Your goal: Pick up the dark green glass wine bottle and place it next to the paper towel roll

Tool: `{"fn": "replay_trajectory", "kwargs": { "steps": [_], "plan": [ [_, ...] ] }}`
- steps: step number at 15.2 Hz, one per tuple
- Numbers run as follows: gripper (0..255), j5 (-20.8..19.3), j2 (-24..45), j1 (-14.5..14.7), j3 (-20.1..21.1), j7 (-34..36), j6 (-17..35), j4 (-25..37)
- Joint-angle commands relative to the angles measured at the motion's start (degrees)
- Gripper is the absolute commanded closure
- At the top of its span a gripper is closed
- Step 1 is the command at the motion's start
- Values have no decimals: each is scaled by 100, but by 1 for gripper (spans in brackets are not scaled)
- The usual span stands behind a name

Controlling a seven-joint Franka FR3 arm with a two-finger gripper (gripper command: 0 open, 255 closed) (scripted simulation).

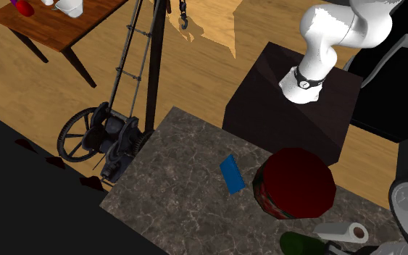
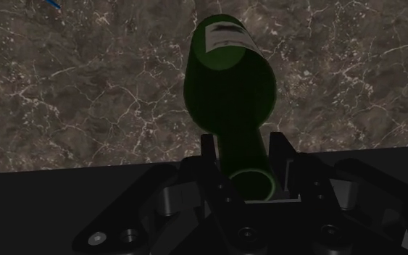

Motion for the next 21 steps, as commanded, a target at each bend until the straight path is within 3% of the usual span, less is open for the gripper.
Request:
{"fn": "replay_trajectory", "kwargs": {
  "steps": [1,13,21],
  "plan": [
    [255,-11,71,7,-2,17,144,-69],
    [255,-74,583,26,-33,72,879,-292],
    [255,-73,583,26,-33,72,879,-292]
  ]
}}
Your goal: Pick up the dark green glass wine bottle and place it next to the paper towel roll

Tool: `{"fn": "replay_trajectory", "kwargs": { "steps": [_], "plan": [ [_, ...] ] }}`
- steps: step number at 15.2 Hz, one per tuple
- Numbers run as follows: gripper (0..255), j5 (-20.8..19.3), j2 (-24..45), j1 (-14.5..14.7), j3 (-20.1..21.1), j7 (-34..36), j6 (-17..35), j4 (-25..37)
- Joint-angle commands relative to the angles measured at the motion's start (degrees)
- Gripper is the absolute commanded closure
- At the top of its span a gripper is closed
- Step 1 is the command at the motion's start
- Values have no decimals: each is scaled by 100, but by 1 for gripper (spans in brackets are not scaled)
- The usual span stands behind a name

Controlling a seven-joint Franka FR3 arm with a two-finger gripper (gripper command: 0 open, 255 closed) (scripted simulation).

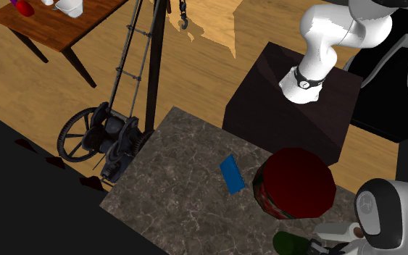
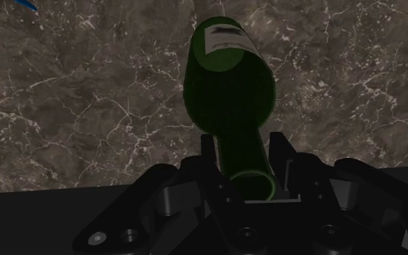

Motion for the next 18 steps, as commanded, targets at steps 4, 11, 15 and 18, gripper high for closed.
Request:
{"fn": "replay_trajectory", "kwargs": {
  "steps": [4,11,15,18],
  "plan": [
    [0,0,-1,1,0,1,3,0],
    [0,50,-474,-9,29,-32,-541,72],
    [0,50,-474,-9,29,-32,-541,72],
    [0,50,-474,-9,29,-32,-541,72]
  ]
}}
